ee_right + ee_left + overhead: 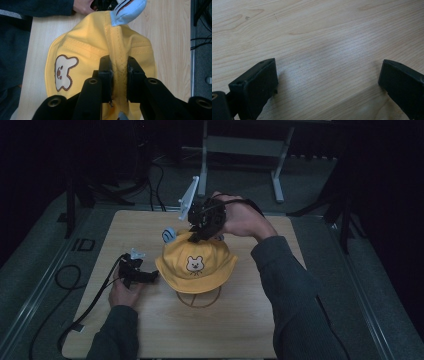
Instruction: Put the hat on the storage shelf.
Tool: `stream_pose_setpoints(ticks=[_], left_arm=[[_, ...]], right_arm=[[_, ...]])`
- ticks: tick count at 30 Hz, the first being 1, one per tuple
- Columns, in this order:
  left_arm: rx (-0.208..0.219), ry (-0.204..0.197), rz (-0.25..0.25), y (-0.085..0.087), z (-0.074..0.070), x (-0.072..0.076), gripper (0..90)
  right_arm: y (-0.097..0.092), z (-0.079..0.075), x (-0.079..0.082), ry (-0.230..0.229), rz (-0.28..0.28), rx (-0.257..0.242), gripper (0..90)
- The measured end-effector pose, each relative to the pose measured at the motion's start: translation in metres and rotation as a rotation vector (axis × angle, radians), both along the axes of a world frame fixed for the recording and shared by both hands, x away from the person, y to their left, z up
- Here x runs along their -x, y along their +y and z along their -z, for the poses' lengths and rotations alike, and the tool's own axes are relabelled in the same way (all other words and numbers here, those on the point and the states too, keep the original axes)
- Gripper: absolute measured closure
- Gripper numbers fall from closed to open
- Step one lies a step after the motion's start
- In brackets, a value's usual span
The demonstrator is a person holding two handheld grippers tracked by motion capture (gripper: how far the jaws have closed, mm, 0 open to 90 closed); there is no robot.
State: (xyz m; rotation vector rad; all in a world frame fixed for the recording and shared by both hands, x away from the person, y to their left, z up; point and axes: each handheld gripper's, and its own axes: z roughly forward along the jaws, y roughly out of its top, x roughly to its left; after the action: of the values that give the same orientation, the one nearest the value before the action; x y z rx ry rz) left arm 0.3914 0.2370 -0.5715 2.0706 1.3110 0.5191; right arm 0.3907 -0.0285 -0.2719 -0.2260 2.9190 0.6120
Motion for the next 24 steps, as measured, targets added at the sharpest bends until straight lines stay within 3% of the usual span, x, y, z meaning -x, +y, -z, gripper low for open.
stream_pose_setpoints(ticks=[5,19,24], left_arm=[[0.002,0.001,-0.001,0.000,0.000,0.000,2.2],[0.002,0.002,0.001,0.000,0.000,0.000,2.2],[0.003,0.002,0.000,0.000,0.000,0.000,2.2]], right_arm=[[0.000,0.001,0.001,0.004,-0.001,0.000,71.9],[0.004,0.010,0.002,0.004,0.040,0.037,36.3],[0.003,0.011,0.003,-0.015,0.077,0.025,25.8]])
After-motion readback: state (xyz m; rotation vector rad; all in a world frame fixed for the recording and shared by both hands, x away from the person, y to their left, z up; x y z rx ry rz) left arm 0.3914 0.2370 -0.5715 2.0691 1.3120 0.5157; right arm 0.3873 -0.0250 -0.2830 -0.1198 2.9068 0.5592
